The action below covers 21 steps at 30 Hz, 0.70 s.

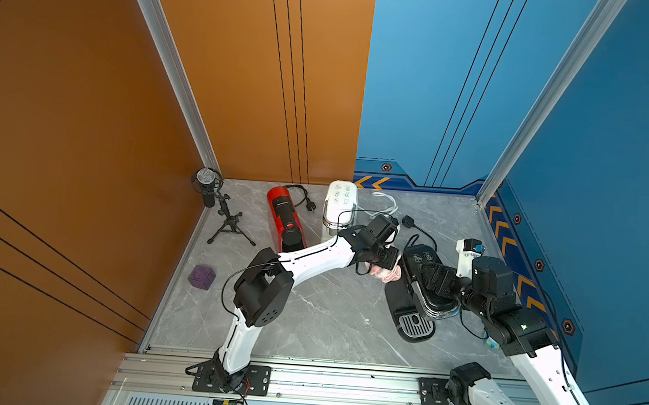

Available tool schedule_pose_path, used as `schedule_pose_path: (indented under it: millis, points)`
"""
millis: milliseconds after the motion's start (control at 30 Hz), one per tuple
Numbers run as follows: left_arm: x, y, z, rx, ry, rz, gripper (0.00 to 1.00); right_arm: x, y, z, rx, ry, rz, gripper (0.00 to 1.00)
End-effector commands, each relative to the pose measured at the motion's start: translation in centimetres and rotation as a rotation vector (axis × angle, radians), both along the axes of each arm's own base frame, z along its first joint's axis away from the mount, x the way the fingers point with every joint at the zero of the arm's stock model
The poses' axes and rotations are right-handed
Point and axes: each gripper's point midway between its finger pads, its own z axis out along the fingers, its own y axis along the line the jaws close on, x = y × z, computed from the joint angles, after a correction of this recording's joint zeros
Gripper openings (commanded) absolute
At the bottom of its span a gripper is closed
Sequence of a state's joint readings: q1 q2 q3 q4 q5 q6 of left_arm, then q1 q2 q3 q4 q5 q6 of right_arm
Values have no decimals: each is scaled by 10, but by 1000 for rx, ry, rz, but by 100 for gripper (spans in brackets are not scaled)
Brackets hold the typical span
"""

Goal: Wipe the surface of a coffee machine
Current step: Wipe the dirt from the surface of the coffee machine.

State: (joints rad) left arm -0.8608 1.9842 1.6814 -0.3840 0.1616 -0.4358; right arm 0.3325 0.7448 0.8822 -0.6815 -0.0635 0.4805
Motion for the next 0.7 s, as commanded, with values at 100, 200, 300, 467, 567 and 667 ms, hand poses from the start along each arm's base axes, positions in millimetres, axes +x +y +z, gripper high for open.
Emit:
schedule_pose_path:
  millis: [100,200,300,467,567,667]
  points:
    - [-30,27,90,-29,-161,-14,0,-7,-2,-8,22,122,-1,85]
    - [-48,45,102,-18,-193,0,0,-5,-5,-4,38,117,-6,84]
    - [-78,50,100,-4,-206,-17,0,-7,-6,2,53,98,-6,85]
    - [-117,43,85,97,-309,-4,0,-10,-2,7,88,87,21,85]
    - [-114,48,82,167,-392,95,0,-12,-2,6,94,87,18,85]
    - [-109,55,79,178,-413,199,0,-14,0,2,106,93,25,85]
